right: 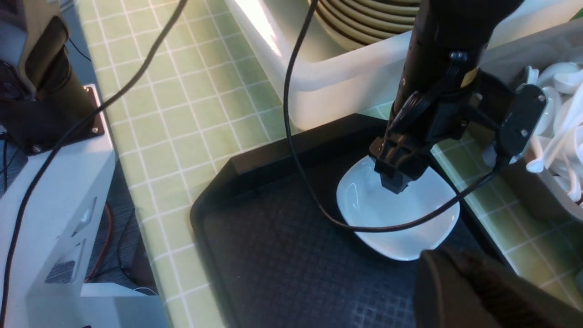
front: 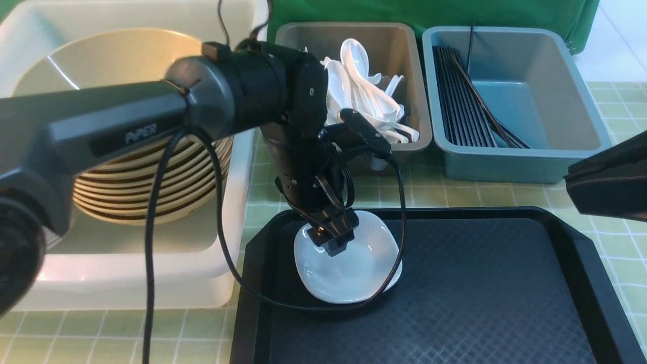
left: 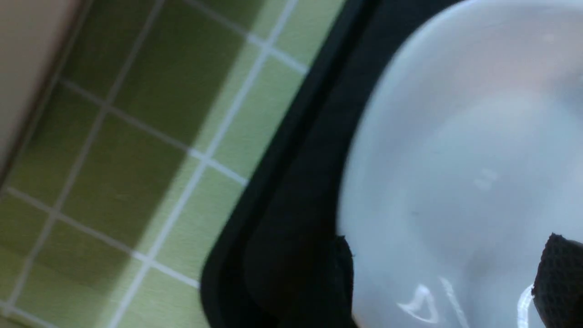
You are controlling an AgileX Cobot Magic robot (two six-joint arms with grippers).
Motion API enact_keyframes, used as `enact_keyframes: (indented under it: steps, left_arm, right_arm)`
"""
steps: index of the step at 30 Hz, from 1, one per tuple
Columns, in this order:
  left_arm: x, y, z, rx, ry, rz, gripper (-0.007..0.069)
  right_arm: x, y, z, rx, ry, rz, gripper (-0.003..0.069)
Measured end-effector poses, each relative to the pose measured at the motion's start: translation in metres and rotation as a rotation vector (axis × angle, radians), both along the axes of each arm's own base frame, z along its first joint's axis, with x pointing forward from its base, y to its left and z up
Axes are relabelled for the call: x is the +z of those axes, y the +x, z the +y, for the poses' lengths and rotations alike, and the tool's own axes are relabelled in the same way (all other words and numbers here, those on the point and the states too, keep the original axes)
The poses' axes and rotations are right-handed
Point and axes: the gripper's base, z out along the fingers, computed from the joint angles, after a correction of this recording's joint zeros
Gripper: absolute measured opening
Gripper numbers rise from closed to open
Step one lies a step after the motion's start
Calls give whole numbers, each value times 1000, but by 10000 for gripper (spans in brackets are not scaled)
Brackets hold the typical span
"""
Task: On green table put chopsticks spoon bowls plates into blue grey white boxes.
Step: 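Grasp the small white bowl on the black tray by its rim with the left gripper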
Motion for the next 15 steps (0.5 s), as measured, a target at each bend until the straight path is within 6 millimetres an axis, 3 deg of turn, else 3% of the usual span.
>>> enact_keyframes:
  steps: [15]
  left_arm:
    - [-9,8,-1,40,1,-39,519]
  right_arm:
    - [0,0,0,1,-2,2,47]
